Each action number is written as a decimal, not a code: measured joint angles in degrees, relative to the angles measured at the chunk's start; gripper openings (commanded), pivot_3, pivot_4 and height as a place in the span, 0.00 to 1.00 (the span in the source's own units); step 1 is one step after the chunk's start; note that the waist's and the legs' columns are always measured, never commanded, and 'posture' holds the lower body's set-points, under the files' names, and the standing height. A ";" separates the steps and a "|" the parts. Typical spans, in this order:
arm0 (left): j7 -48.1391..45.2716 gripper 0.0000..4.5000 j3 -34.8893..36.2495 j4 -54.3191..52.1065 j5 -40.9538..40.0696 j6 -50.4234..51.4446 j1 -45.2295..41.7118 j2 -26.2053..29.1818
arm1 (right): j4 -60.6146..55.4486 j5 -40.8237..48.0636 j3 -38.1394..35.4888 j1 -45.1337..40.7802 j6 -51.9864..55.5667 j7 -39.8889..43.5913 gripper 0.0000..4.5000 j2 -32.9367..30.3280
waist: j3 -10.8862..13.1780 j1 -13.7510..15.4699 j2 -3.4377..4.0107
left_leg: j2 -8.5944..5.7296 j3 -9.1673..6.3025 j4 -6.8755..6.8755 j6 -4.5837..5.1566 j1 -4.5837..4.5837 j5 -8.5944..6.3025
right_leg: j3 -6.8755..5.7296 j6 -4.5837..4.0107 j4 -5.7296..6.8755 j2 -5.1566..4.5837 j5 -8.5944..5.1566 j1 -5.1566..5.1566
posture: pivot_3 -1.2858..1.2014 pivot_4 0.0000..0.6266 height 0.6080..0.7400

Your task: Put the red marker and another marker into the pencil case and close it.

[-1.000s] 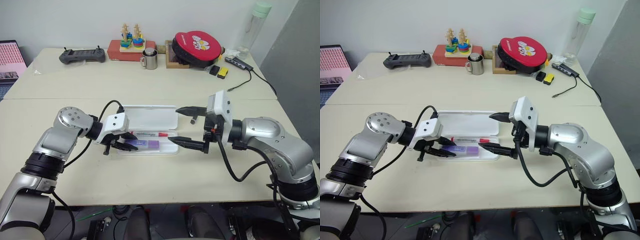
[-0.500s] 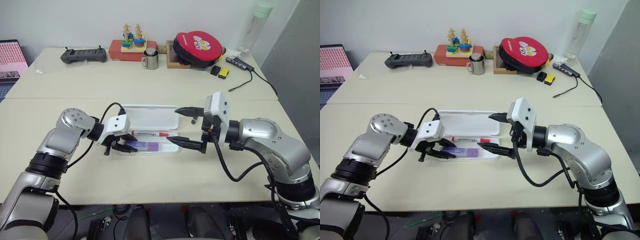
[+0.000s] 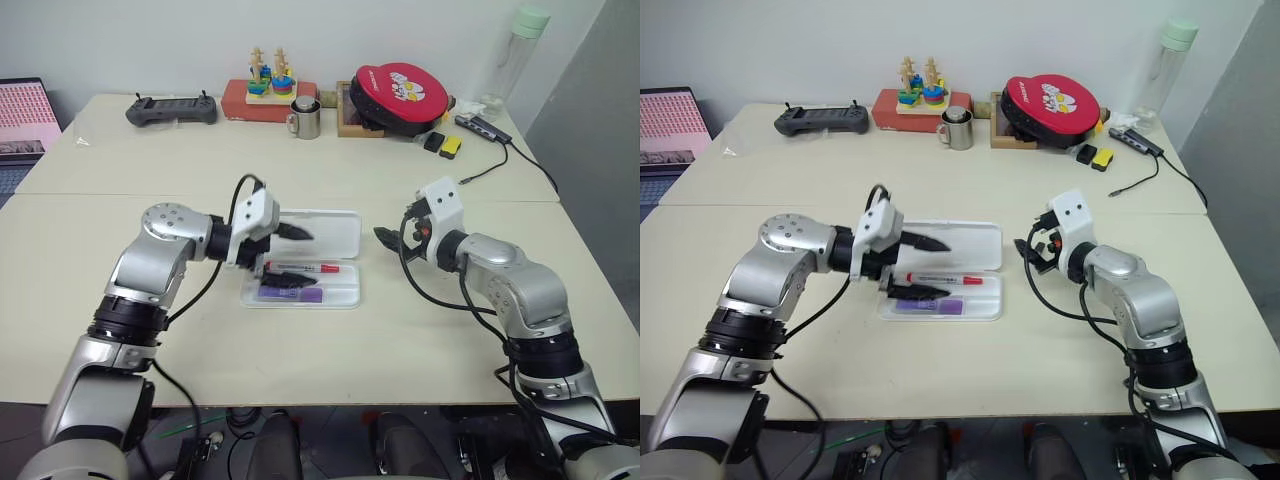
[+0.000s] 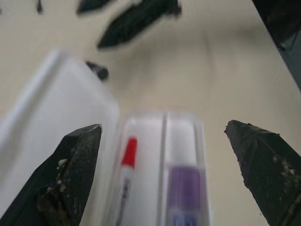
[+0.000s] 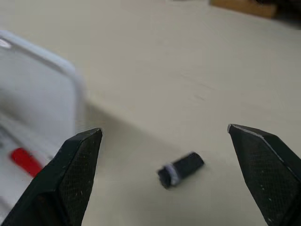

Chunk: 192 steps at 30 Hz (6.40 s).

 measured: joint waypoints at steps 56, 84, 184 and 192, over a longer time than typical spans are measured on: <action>-11.92 1.00 -3.41 5.89 1.82 -3.18 -2.31 6.90 | -9.28 2.65 17.29 3.80 -5.70 30.55 0.07 -7.70 | 0.04 -1.07 0.08 | -0.01 0.00 0.06 0.03 0.20 0.02 | 0.04 0.23 0.32 0.01 -0.21 0.04 | 0.52 0.24 1.00; -9.96 1.00 -3.47 2.49 2.51 -0.68 -2.07 7.50 | -1.98 -1.56 20.44 1.25 -6.09 30.99 0.40 -5.71 | 0.05 -0.98 0.08 | 0.00 -0.01 0.04 0.03 0.19 0.02 | 0.03 0.21 0.32 0.02 -0.23 0.03 | 0.52 0.24 1.00; 16.34 1.00 12.46 0.99 -11.02 13.76 13.13 9.90 | -3.41 -9.10 9.87 2.68 -2.79 26.73 0.28 6.71 | 0.03 -1.12 -0.02 | 0.00 0.02 -0.04 0.00 0.29 0.01 | 0.05 0.11 0.55 0.01 -0.31 -0.04 | 0.52 0.24 1.00; 26.72 1.00 18.23 7.84 -8.78 9.05 11.64 6.94 | -15.05 -0.03 -8.88 3.75 4.06 21.92 0.66 3.73 | 0.01 -0.96 -0.04 | 0.03 0.02 -0.15 0.00 0.32 0.00 | 0.03 0.10 0.48 0.02 -0.32 -0.03 | 0.52 0.24 1.00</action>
